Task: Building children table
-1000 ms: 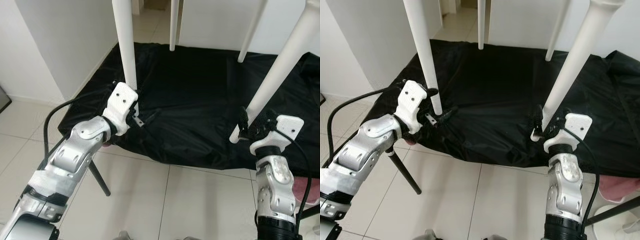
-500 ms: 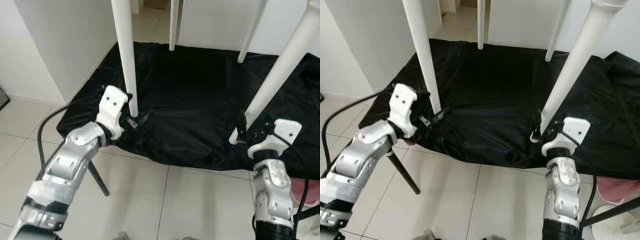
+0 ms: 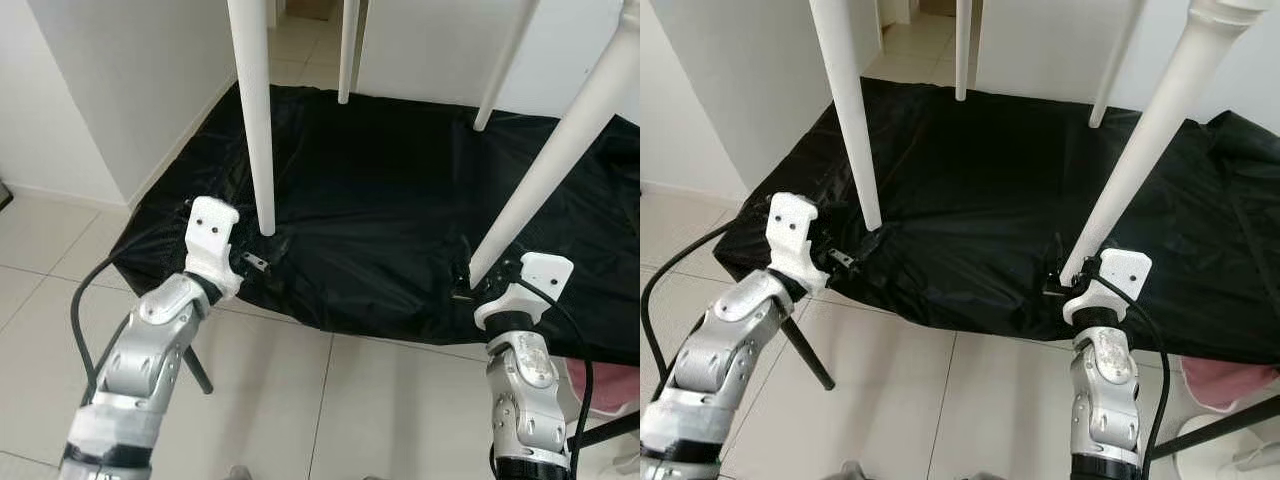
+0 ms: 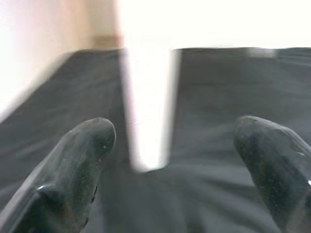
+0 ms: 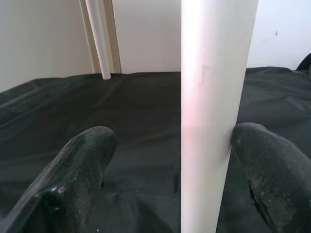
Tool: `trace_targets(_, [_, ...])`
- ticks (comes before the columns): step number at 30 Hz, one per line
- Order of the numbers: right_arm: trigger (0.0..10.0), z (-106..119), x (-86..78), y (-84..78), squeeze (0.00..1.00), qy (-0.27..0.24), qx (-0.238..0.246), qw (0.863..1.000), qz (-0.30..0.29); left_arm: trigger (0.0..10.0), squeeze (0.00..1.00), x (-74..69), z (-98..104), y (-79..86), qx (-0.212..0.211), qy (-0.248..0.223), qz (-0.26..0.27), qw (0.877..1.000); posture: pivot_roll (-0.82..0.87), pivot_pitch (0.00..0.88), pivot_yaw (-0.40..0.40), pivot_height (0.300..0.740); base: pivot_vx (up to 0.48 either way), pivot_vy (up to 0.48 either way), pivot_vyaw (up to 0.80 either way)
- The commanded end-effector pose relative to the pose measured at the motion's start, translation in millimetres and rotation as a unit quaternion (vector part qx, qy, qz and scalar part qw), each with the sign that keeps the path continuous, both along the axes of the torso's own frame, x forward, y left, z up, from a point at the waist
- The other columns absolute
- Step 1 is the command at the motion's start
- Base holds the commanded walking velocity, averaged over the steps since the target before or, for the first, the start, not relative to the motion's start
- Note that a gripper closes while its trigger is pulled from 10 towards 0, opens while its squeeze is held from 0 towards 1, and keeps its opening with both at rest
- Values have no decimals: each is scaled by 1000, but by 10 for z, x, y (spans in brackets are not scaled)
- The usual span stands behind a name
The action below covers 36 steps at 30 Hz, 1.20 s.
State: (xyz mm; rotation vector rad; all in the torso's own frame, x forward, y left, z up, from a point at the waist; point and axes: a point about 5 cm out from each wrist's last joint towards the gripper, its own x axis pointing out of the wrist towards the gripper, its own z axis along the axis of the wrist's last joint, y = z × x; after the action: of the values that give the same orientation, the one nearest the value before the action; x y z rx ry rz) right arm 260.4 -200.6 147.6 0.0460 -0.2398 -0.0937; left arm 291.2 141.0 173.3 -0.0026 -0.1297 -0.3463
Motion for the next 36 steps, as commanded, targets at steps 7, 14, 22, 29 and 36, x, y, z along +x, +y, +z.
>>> trace_targets(7, [10000,-143,-50,239,0,20,-9,999,42,10000,0,-122,-86,38,-33,2,55,998,23,0,-58,740,0,0,0])
trace_targets(14, [10000,-187,-63,206,0,23,-13,999,40,10000,0,-159,-118,51,-45,-1,68,997,26,0,-62,740,0,0,0])
trace_targets(22, [10000,-309,-152,232,0,28,-16,999,43,10000,0,-269,-283,-3,-32,-1,46,998,17,0,-55,740,0,0,0])
trace_targets(29, [10000,-388,-205,258,0,33,-12,999,35,10000,0,-294,-362,-23,-25,5,38,999,15,8,-52,740,0,0,0])
trace_targets(36, [10000,-402,-209,275,0,30,-10,999,30,10000,0,-293,-378,-40,-19,0,39,999,11,11,-50,740,0,0,0])
